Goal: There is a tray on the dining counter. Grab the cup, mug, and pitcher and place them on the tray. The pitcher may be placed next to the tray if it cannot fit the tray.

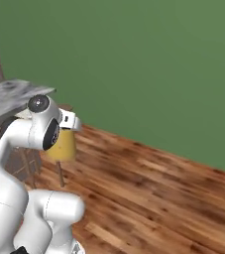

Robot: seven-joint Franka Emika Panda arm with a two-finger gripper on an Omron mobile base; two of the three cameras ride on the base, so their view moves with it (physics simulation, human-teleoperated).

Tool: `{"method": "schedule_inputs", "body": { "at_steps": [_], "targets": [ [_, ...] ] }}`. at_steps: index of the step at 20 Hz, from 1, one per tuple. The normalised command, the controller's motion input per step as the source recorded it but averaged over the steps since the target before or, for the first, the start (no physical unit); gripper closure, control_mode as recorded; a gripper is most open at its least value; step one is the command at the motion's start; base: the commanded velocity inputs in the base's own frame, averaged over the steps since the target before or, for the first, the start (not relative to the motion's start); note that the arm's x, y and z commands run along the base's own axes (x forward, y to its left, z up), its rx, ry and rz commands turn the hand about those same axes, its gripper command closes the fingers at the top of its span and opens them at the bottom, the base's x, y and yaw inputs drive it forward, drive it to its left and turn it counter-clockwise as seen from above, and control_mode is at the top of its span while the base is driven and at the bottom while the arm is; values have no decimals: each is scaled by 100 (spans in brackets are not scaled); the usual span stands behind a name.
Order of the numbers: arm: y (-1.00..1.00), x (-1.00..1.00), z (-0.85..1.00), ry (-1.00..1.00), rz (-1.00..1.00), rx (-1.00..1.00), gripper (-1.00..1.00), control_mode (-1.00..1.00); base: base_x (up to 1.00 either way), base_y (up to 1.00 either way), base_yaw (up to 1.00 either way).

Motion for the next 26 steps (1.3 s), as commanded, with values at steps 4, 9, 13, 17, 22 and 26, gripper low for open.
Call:
{"method": "schedule_inputs", "body": {
  "at_steps": [4, 9, 13, 17, 22, 26],
  "targets": [
    [0, 0, 0, 0, 0, 0, 100, 100, 79, -44, 34],
    [0, 0, 0, 0, 0, 0, 100, 100, 67, -39, 33],
    [0, 0, 0, 0, 0, 0, 100, 100, 48, -34, 40],
    [0, 0, 0, 0, 0, 0, 100, 100, 24, -2, 56],
    [0, 0, 0, 0, 0, 0, 100, 100, 26, 6, 73],
    [0, 0, 0, 0, 0, 0, 100, 100, 45, 0, 77]
  ]
}}
